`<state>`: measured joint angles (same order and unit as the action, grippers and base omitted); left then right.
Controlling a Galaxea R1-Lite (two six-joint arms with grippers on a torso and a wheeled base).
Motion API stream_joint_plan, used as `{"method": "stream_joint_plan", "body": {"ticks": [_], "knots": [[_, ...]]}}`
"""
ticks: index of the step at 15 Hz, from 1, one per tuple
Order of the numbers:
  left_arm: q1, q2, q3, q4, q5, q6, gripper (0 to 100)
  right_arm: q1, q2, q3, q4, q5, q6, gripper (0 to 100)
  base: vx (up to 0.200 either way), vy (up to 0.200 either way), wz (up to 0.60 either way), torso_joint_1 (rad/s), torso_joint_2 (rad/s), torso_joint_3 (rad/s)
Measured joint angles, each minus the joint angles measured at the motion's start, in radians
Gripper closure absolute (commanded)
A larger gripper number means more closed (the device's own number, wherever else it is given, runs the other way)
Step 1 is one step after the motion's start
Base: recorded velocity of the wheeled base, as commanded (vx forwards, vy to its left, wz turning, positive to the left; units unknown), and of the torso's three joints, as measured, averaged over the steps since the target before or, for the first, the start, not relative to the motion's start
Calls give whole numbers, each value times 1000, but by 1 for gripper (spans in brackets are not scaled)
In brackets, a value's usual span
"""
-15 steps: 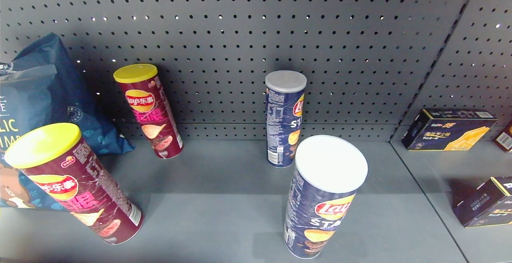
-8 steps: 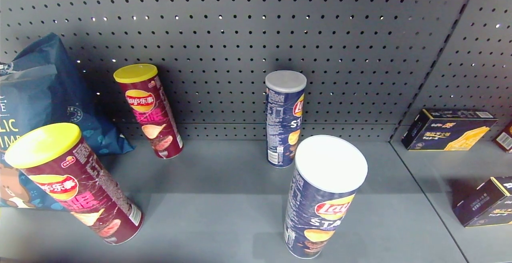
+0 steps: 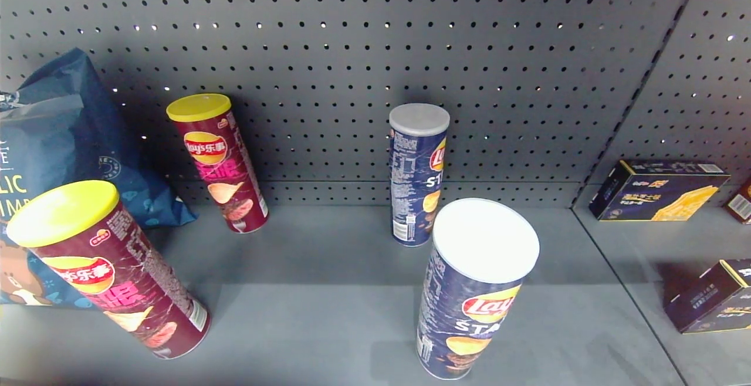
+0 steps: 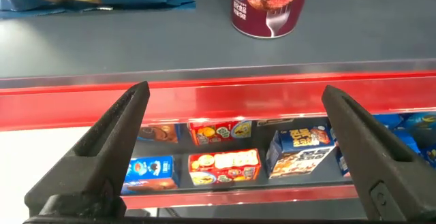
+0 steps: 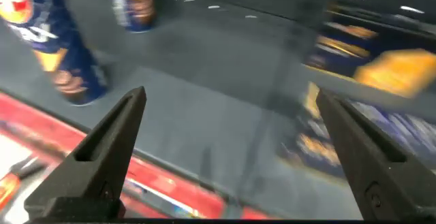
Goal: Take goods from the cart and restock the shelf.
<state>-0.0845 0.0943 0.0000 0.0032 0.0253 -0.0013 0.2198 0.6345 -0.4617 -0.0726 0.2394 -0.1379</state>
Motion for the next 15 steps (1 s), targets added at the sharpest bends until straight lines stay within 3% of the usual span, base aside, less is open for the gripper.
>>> {"method": "stream_joint_plan", "body": {"ticks": [9, 15], "knots": [[0, 0, 0, 1, 0, 0, 0, 309, 440, -191, -41, -12, -7, 0, 0, 0, 0, 0, 0, 0], [0, 0, 0, 0, 0, 0, 0, 369, 565, -217, -42, -14, -9, 0, 0, 0, 0, 0, 0, 0]]}}
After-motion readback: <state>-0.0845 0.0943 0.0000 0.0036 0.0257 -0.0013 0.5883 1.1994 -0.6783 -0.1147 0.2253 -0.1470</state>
